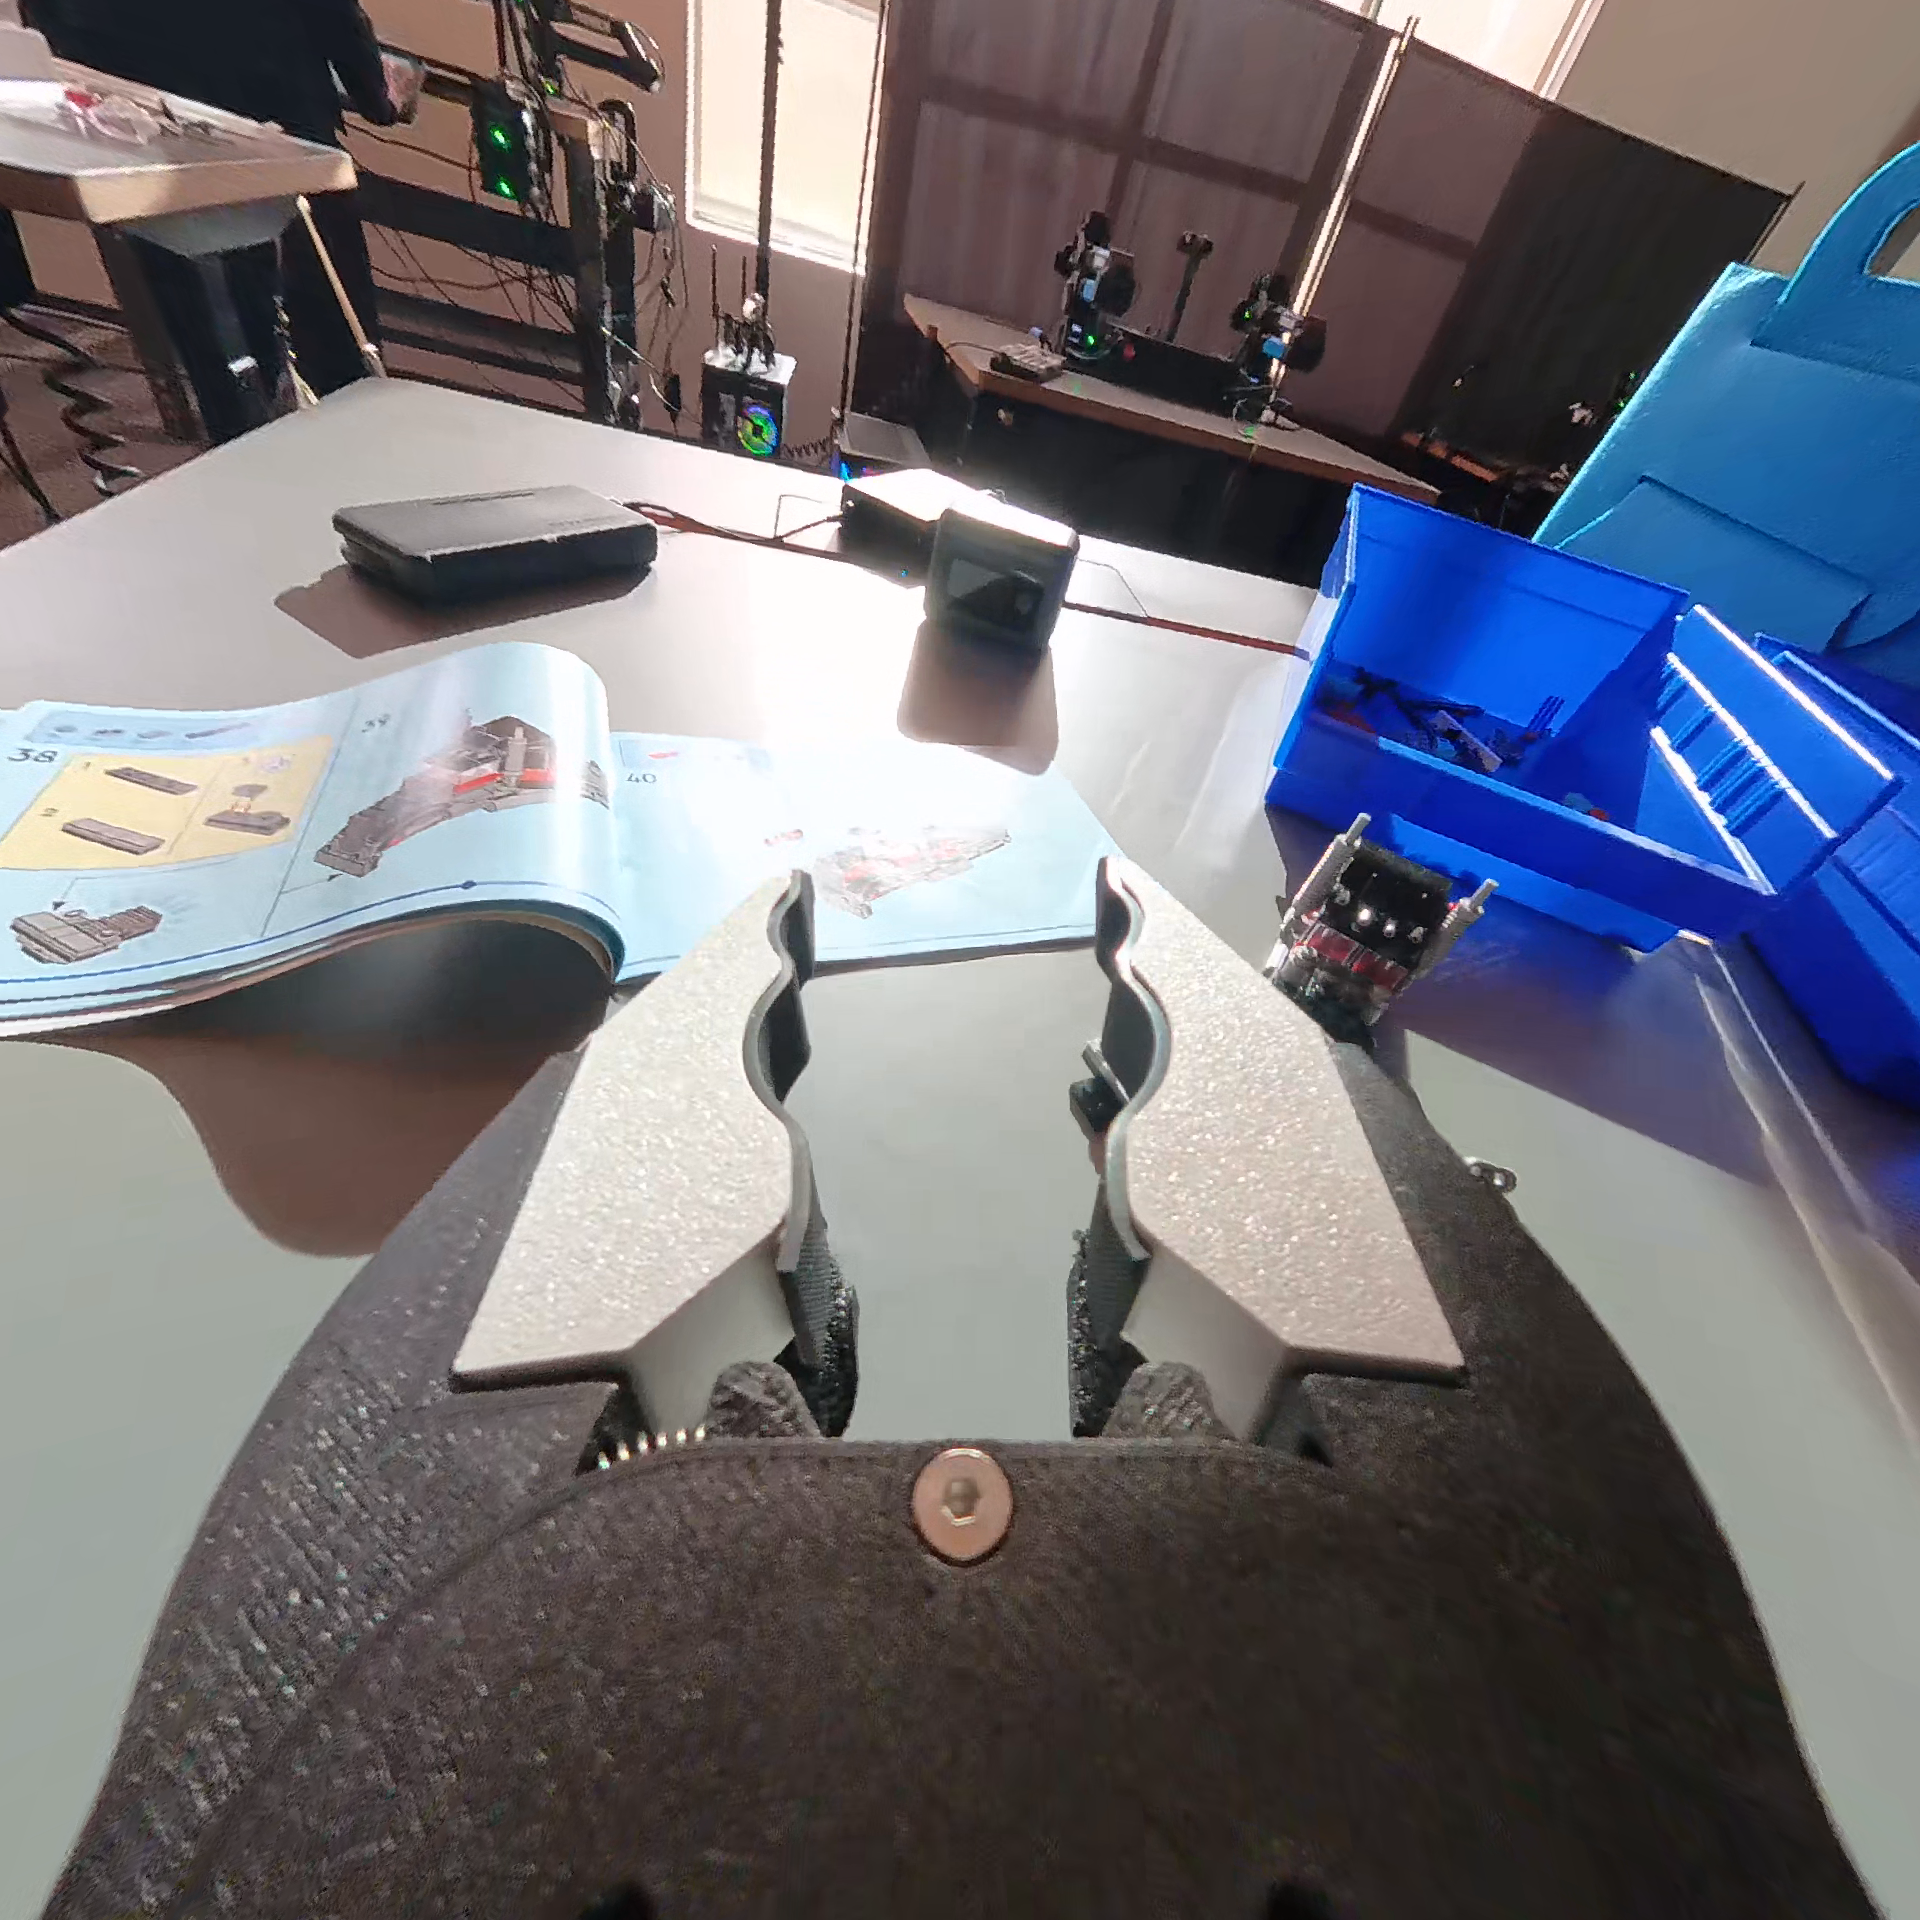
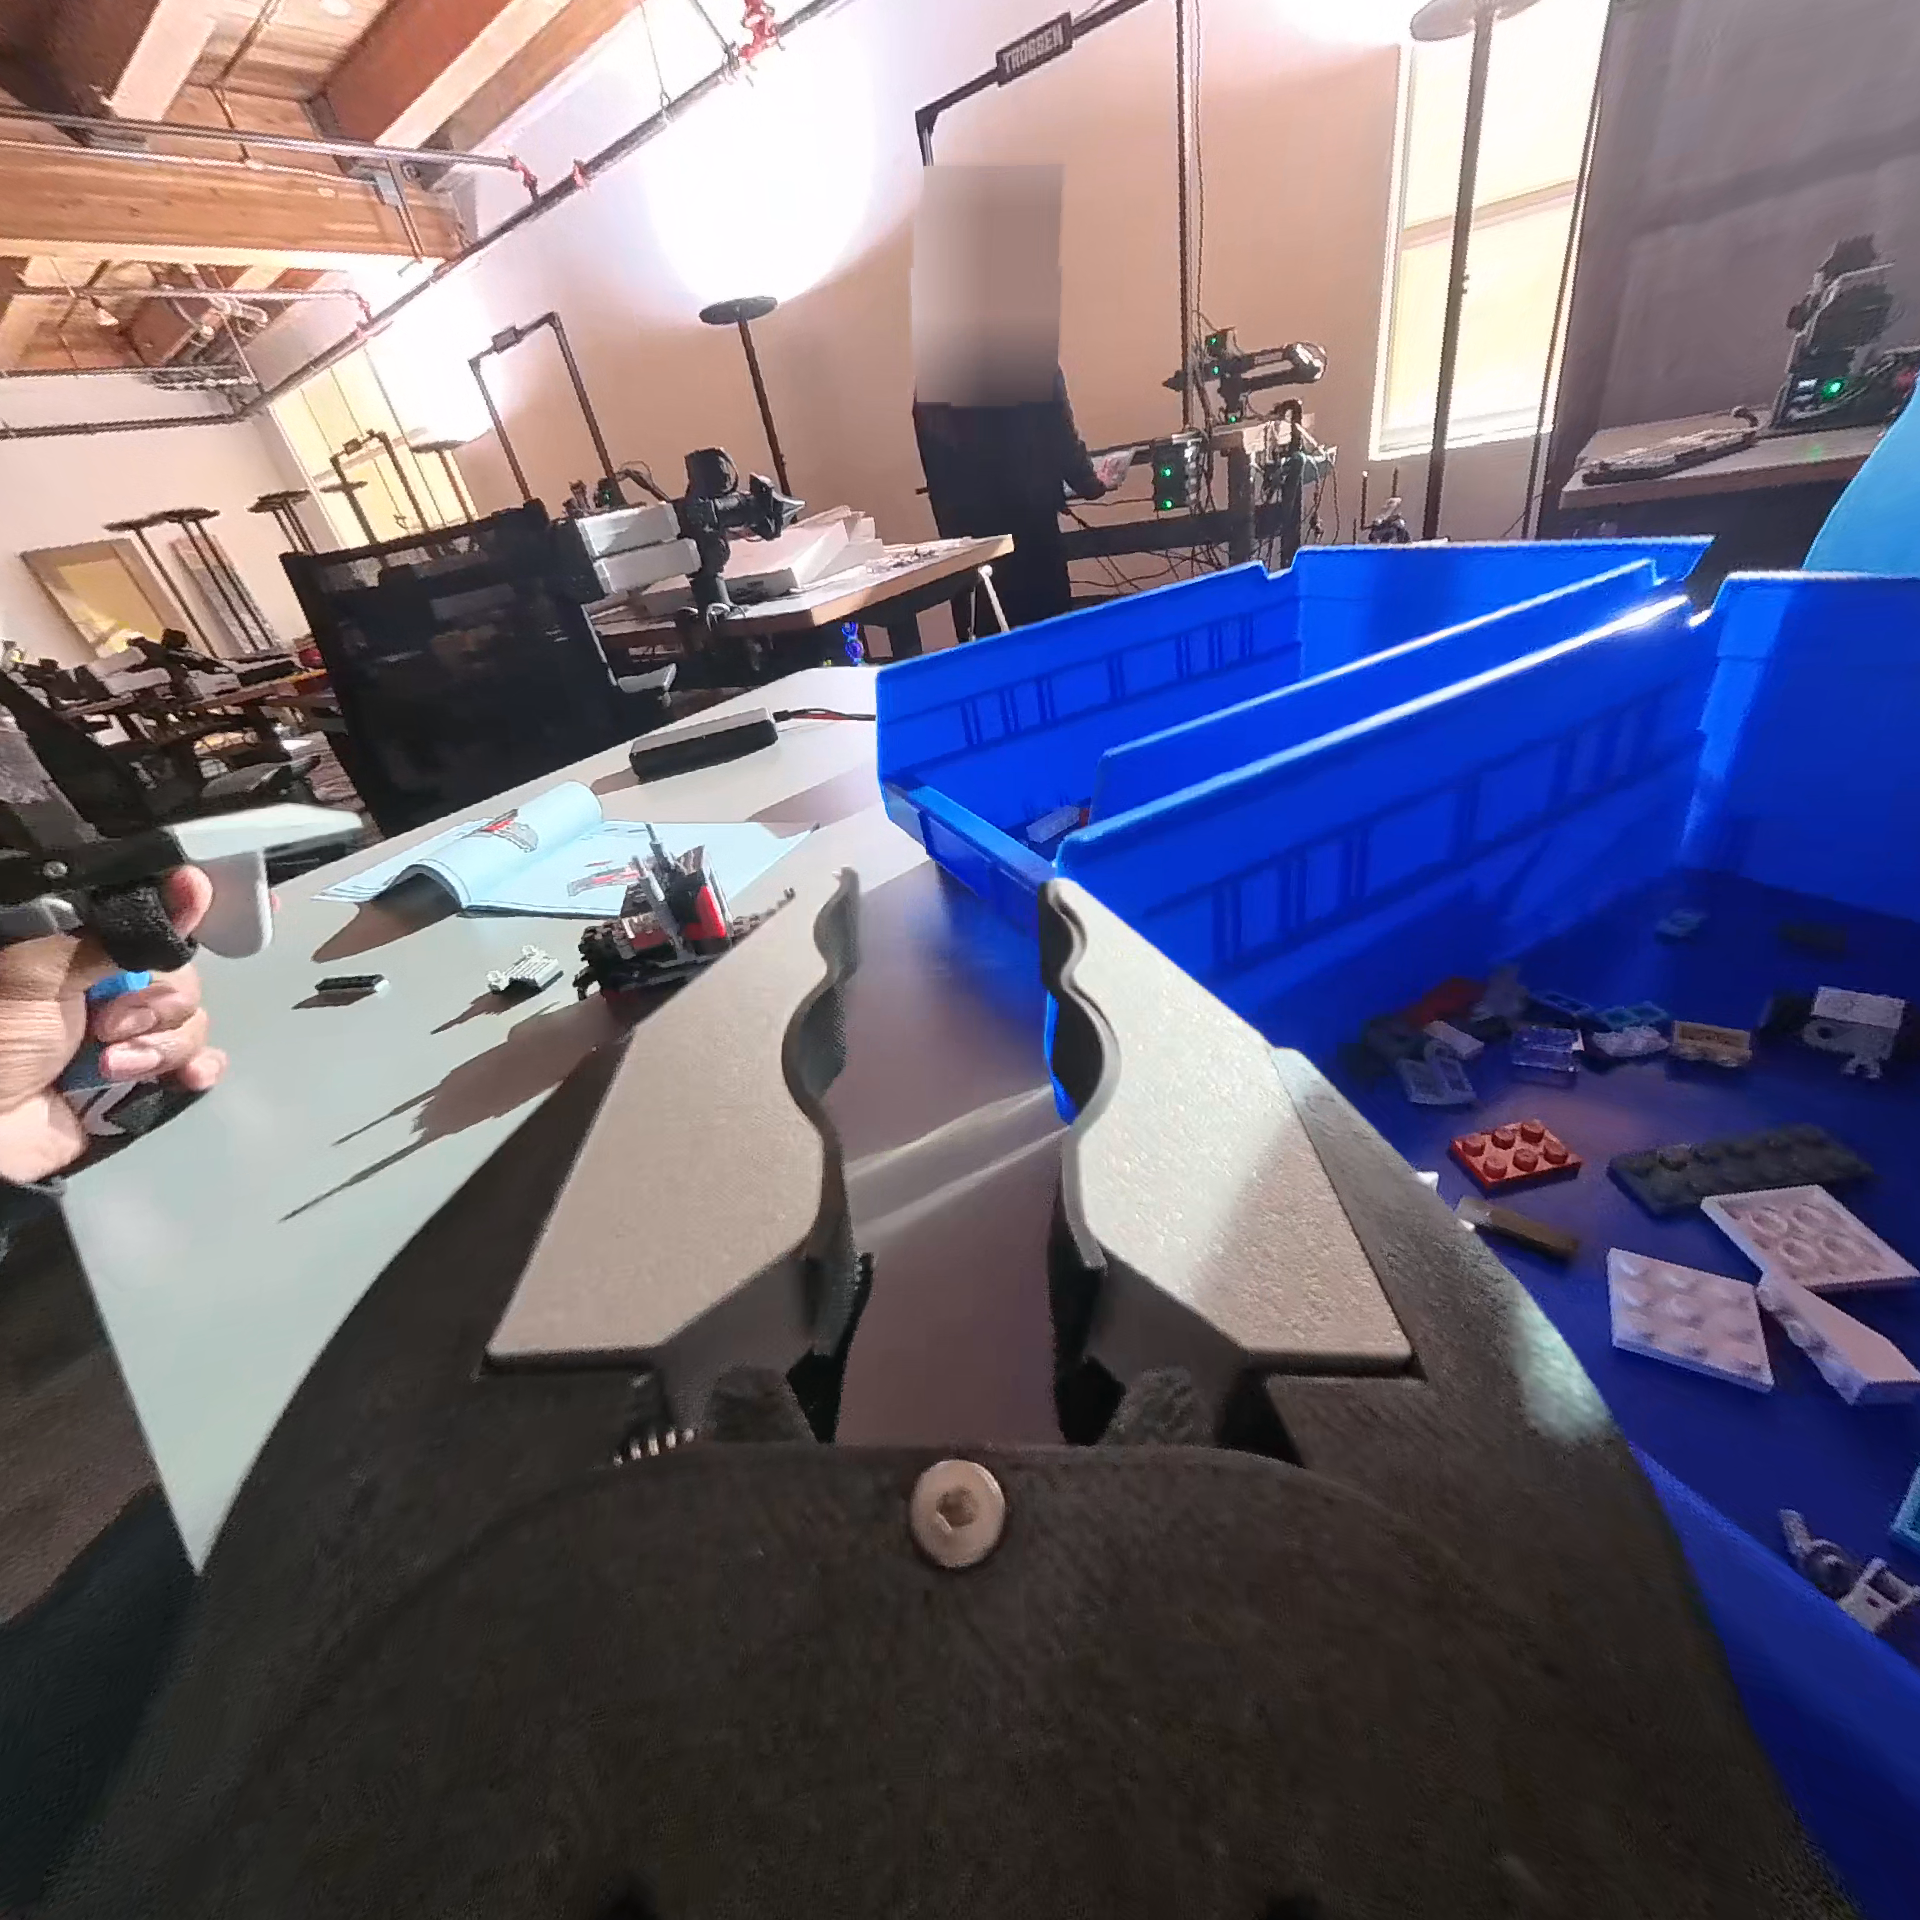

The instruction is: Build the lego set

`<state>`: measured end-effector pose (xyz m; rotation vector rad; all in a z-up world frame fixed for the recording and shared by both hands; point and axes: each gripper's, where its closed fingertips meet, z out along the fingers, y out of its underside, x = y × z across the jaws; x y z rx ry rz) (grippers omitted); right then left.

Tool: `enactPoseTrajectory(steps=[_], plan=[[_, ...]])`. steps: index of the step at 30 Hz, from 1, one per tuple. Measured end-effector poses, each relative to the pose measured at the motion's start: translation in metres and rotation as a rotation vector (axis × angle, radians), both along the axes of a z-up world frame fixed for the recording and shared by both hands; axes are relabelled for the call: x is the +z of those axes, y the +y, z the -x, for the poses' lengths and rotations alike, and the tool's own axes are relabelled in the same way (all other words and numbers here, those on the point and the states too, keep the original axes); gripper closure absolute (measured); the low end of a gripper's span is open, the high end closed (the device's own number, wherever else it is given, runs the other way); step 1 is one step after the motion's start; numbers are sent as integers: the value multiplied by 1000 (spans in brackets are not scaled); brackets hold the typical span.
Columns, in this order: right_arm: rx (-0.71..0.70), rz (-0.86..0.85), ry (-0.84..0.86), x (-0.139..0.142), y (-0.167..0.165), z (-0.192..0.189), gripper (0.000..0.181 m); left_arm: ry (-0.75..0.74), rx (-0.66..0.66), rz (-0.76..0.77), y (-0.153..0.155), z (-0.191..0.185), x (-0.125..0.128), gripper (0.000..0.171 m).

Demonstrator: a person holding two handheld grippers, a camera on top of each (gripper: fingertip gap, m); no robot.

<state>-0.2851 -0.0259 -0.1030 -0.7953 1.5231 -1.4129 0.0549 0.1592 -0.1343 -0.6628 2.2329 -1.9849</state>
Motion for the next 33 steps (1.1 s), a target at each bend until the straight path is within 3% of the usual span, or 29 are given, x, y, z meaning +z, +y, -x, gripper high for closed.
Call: enactPoseTrajectory(steps=[12,33], plan=[[-11,-177,-59,-11,-20,8,140,47,12,-49,-10,-7,-11,127],[15,-193,-59,-12,-17,8,142,58,-33,-45,-10,2,-10,128]])
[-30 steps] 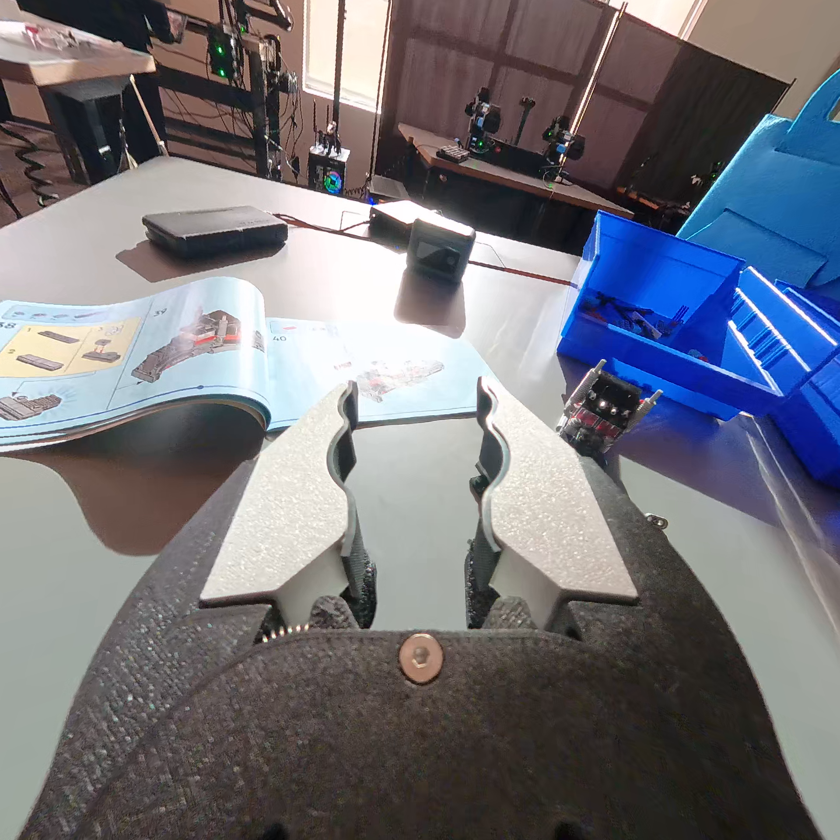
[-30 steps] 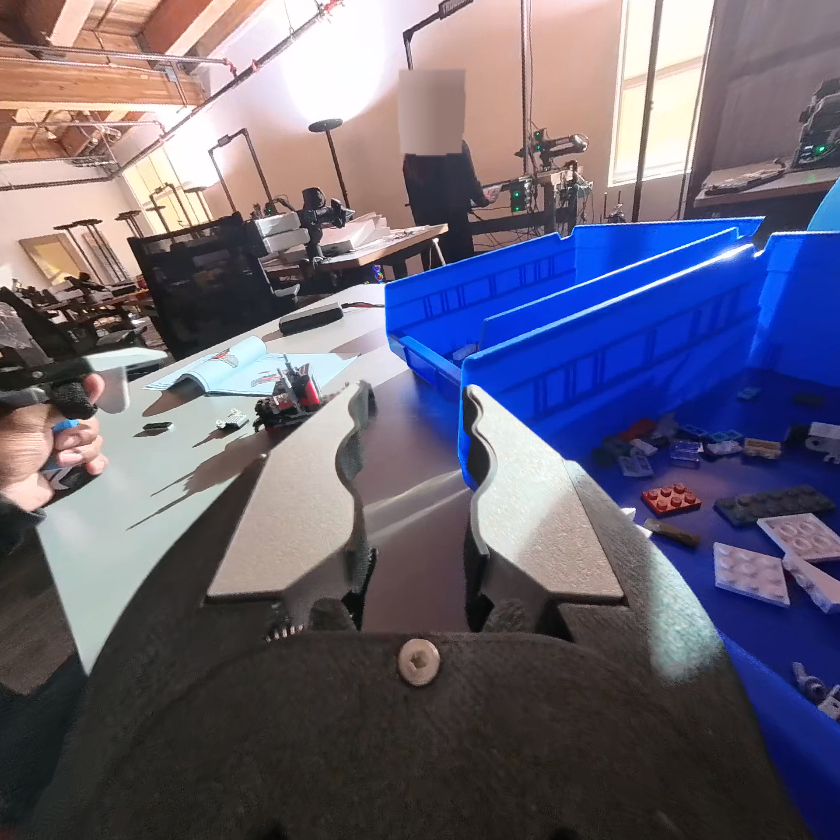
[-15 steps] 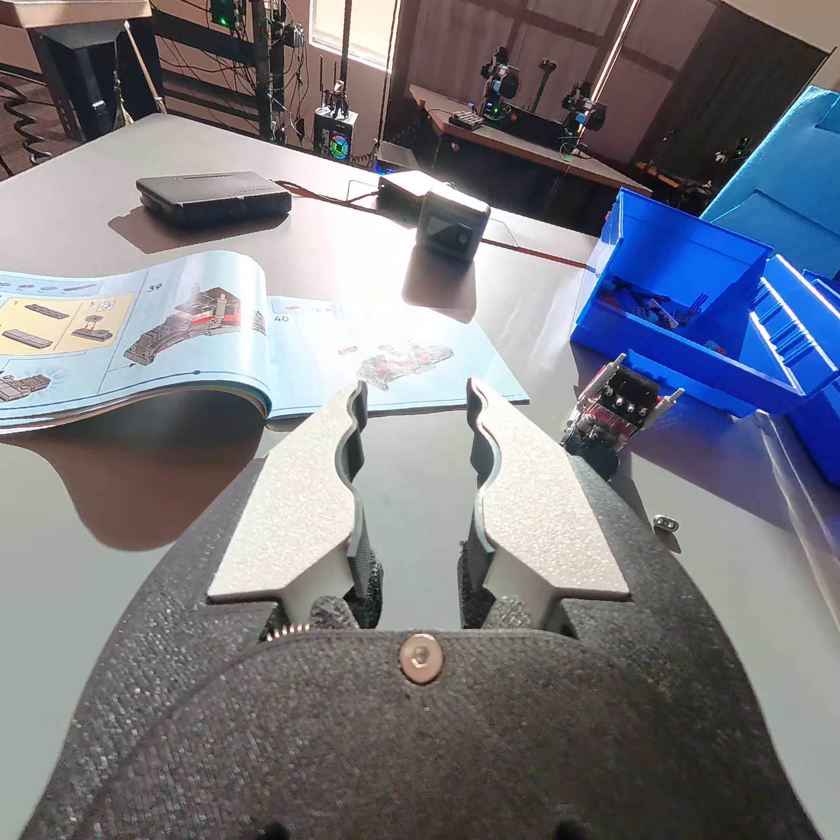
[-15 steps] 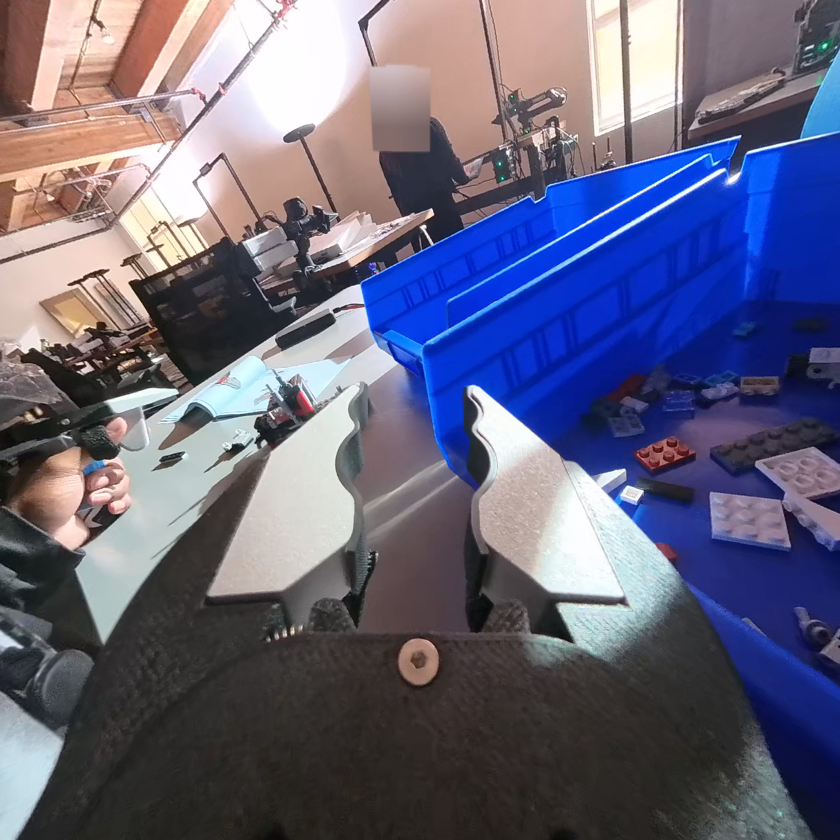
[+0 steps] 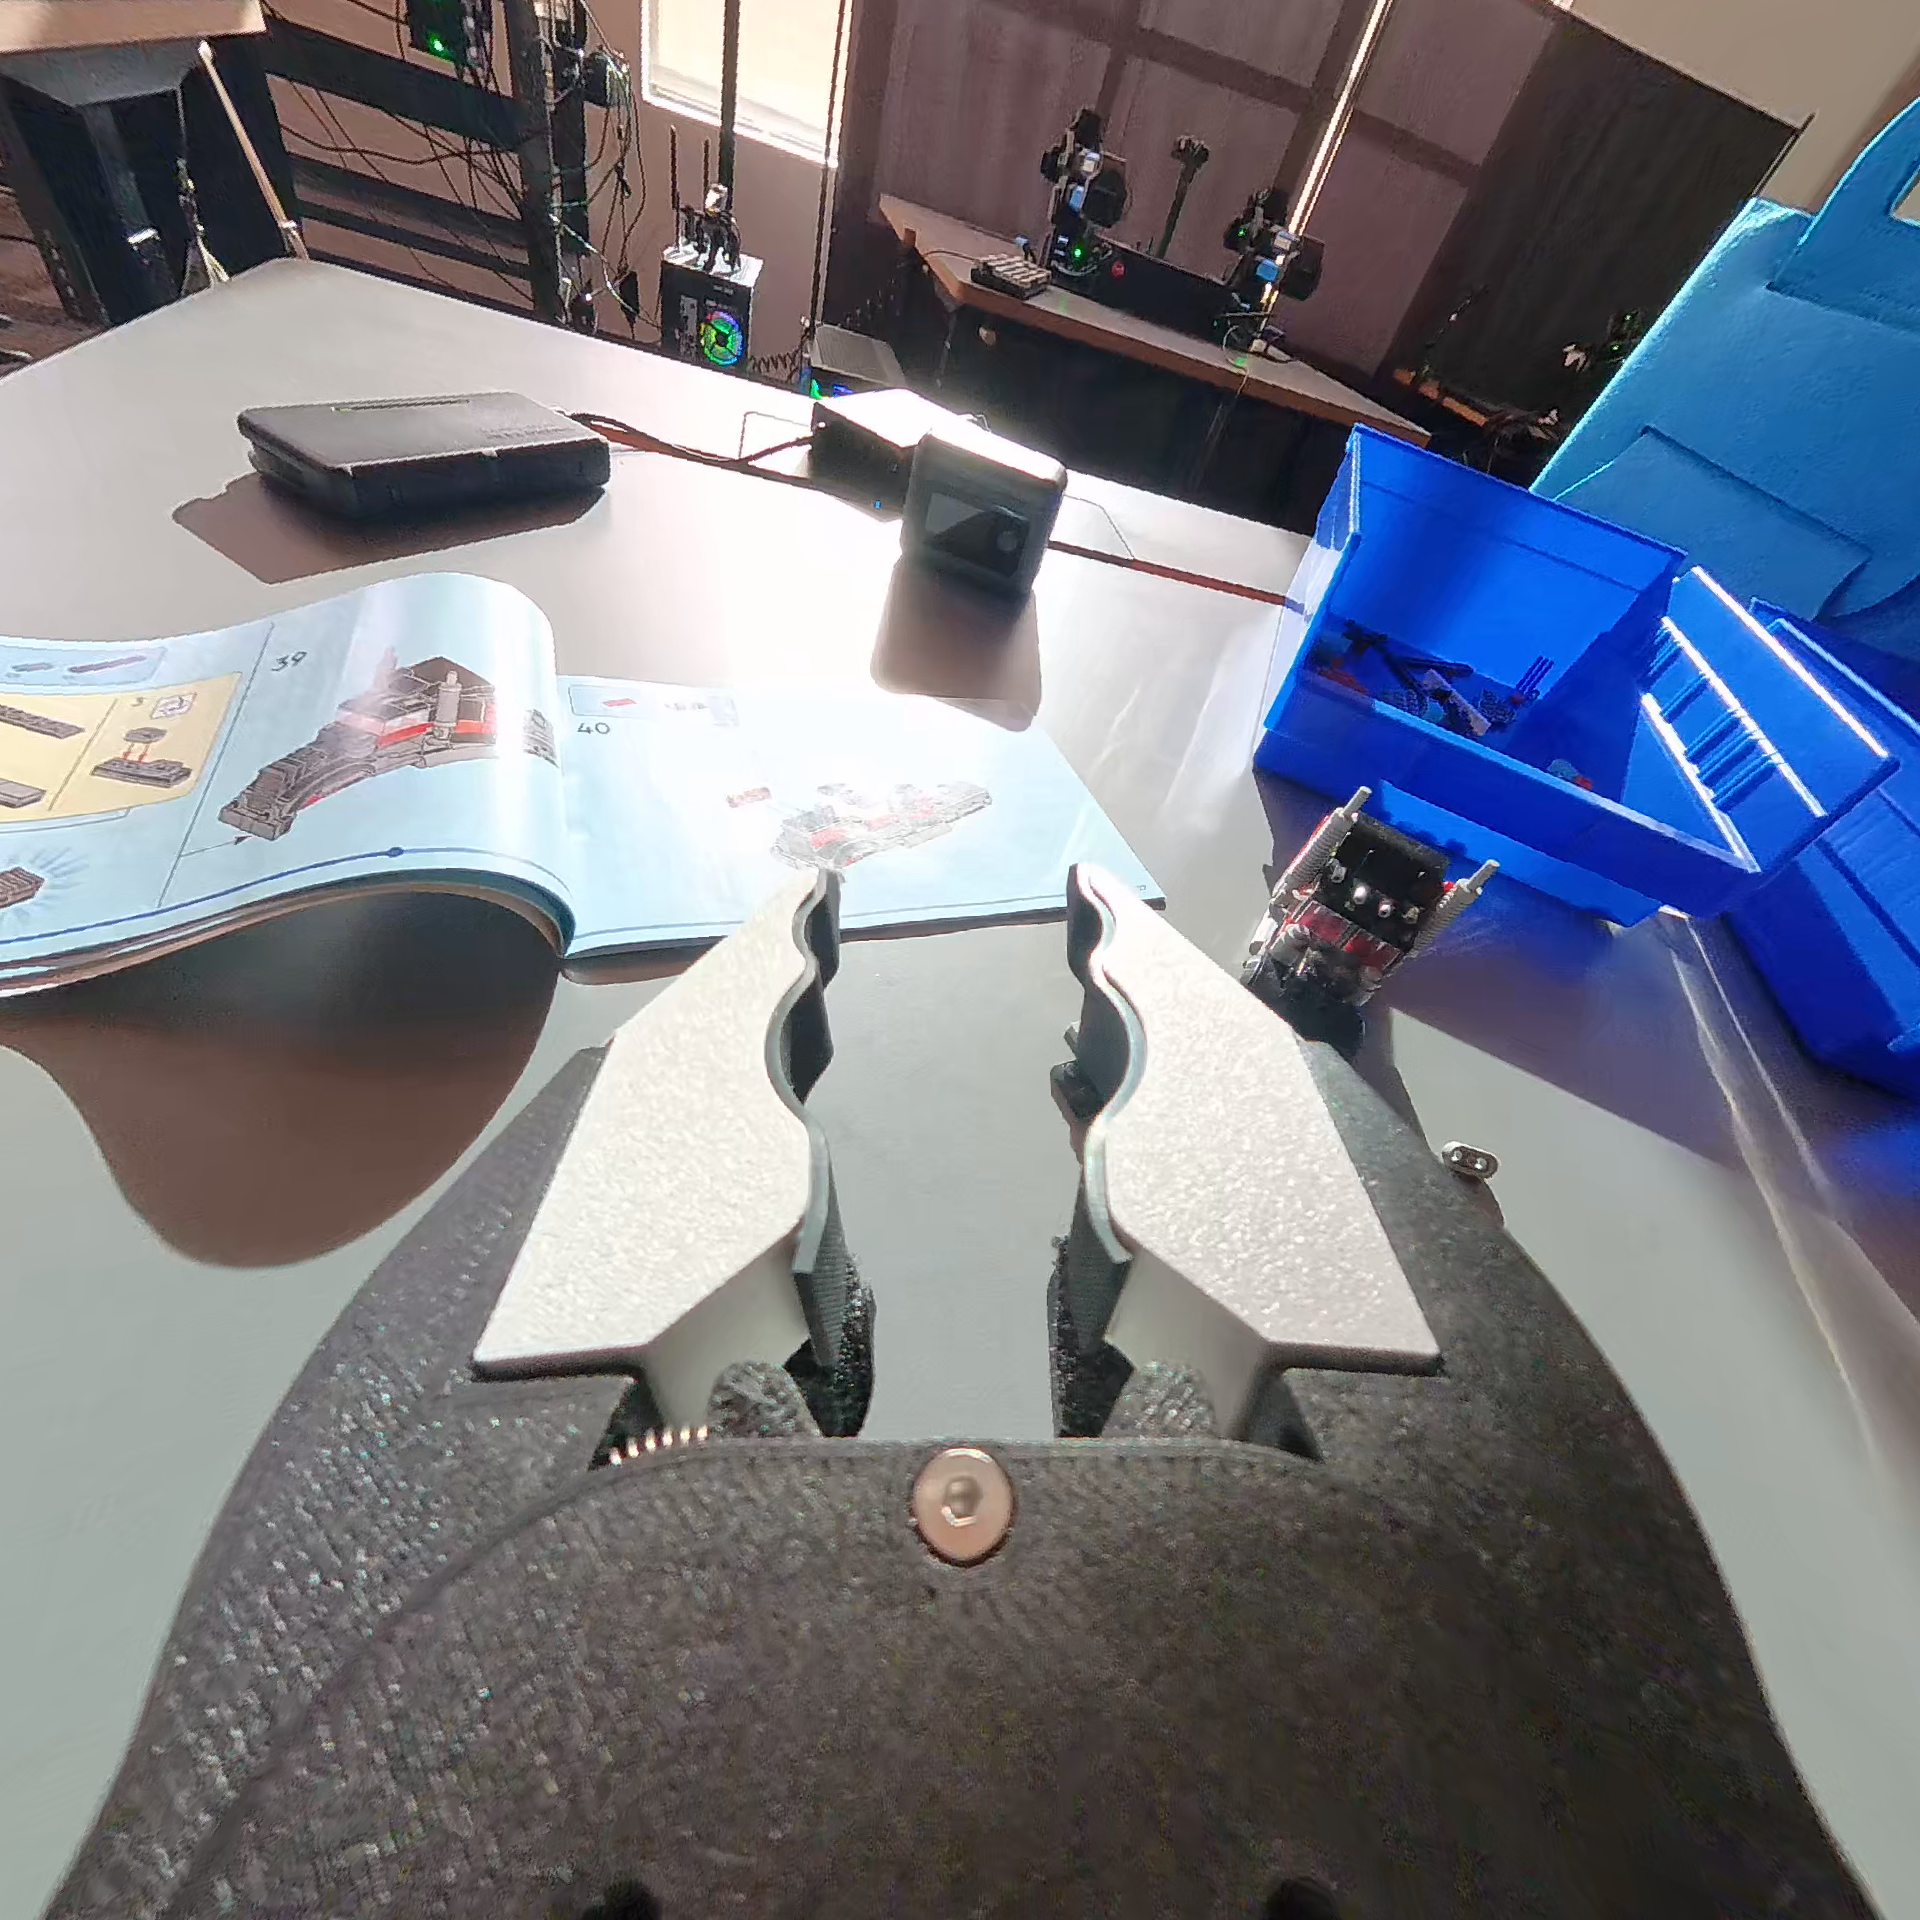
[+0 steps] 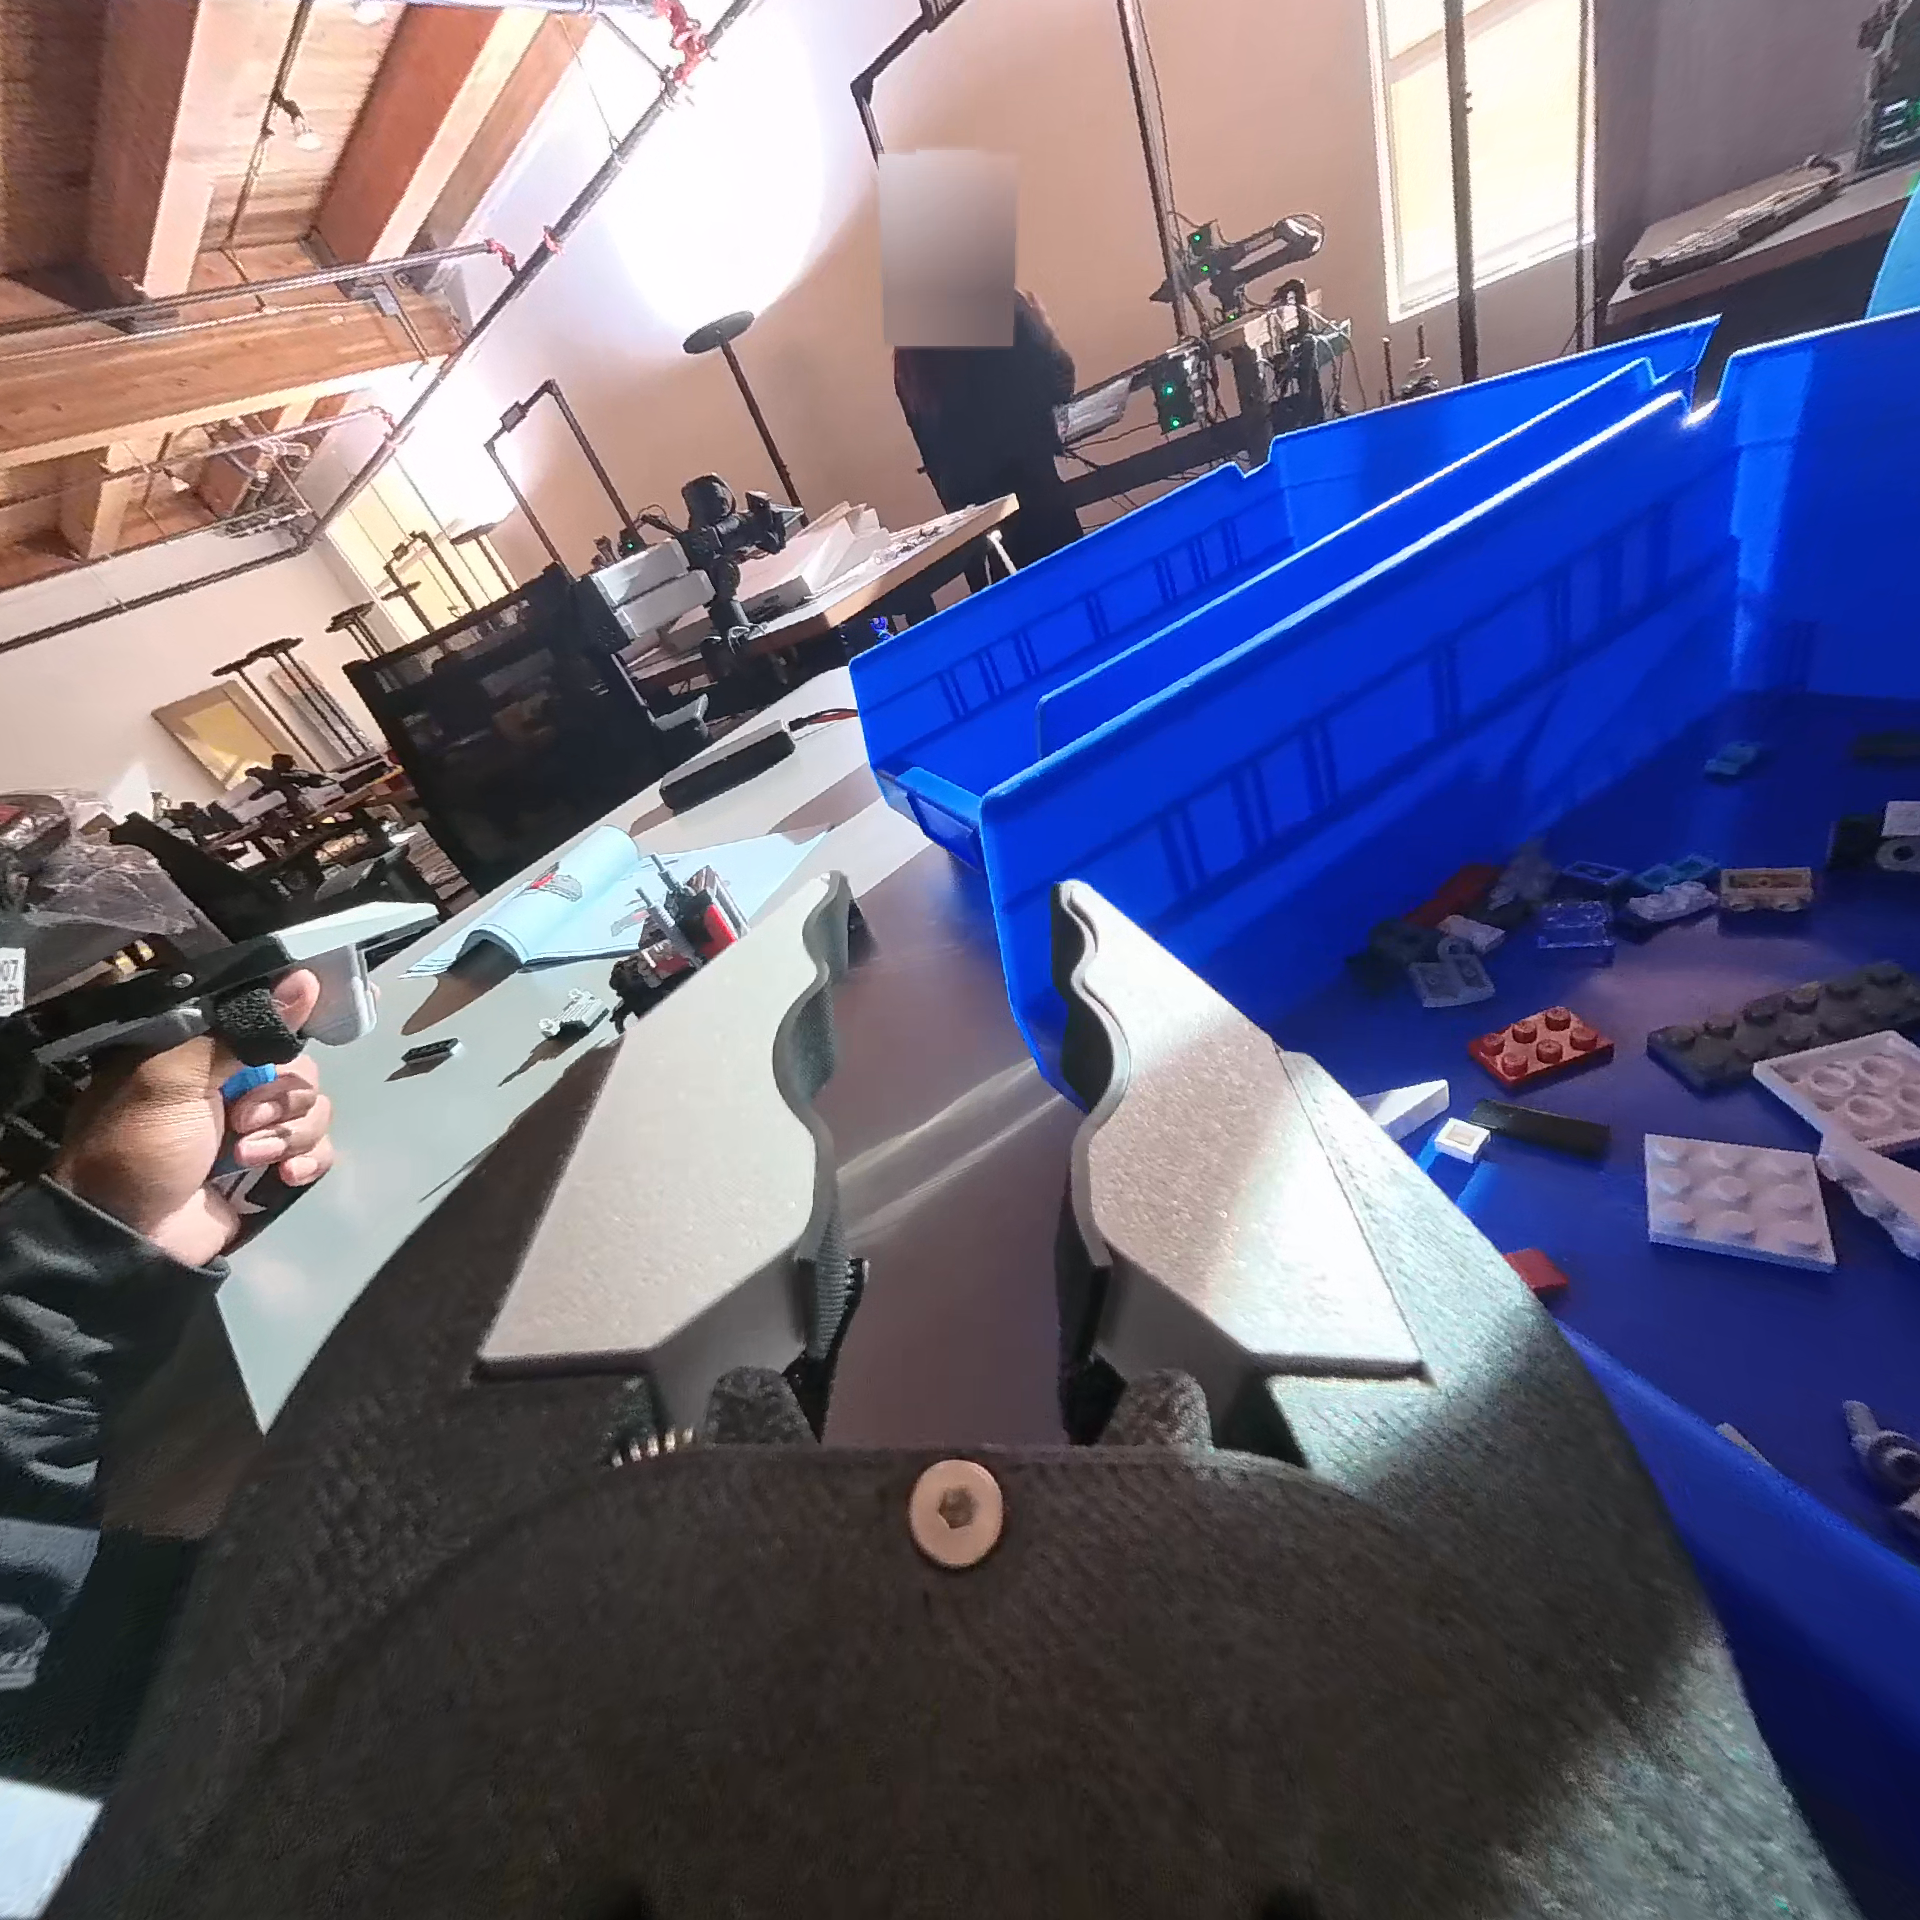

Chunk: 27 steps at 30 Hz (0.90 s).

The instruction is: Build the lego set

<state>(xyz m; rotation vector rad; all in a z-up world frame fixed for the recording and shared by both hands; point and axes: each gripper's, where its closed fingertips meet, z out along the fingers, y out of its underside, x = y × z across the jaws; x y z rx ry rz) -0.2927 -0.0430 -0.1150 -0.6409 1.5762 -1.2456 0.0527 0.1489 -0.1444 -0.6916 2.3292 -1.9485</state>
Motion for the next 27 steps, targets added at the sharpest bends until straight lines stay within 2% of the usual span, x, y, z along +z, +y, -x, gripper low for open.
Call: enactPoseTrajectory(steps=[18,27], plan=[[1,-40,-11,-3,-4,1,146,17,20,-71,-3,-4,-10,130],[-9,-91,2,-9,-10,1,146,-24,-2,-128,-13,1,-15,129]])
